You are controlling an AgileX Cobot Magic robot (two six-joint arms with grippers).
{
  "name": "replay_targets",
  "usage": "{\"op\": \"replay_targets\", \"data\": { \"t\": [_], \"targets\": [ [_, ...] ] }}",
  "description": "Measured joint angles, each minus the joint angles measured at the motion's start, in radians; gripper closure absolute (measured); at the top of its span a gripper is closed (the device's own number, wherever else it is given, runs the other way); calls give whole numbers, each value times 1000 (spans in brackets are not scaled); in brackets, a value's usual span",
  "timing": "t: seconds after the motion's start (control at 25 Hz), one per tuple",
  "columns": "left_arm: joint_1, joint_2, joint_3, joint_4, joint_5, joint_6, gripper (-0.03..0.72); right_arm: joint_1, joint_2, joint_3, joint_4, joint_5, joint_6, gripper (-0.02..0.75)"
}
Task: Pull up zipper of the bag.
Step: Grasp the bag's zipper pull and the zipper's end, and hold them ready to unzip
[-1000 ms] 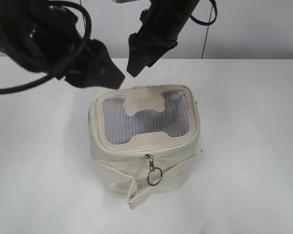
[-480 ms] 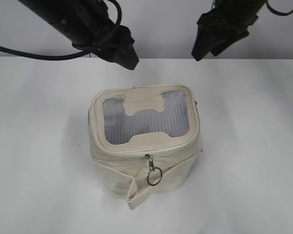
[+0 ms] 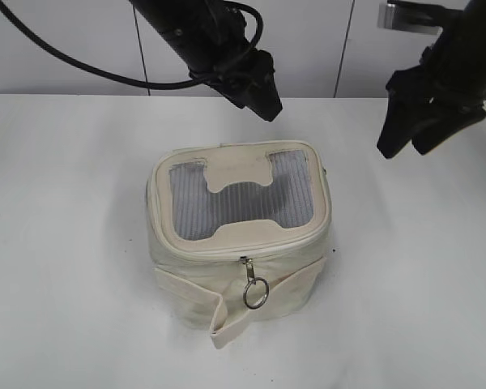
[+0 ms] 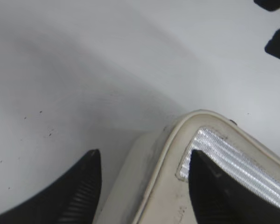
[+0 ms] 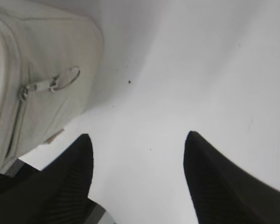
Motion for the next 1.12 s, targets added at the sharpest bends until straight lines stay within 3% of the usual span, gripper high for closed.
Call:
{"op": "replay_targets", "data": {
  "t": [0.28, 0.64, 1.12],
  "targets": [
    [0, 128, -122, -84, 112, 56, 232, -1, -66, 174, 0, -12, 49, 258],
    [0, 195, -161, -142, 145, 84, 232, 0, -235, 322, 87, -5, 55, 258],
    [1, 271, -228, -190, 214, 88, 235, 0, -303, 336, 100, -48, 56, 258]
  ]
}}
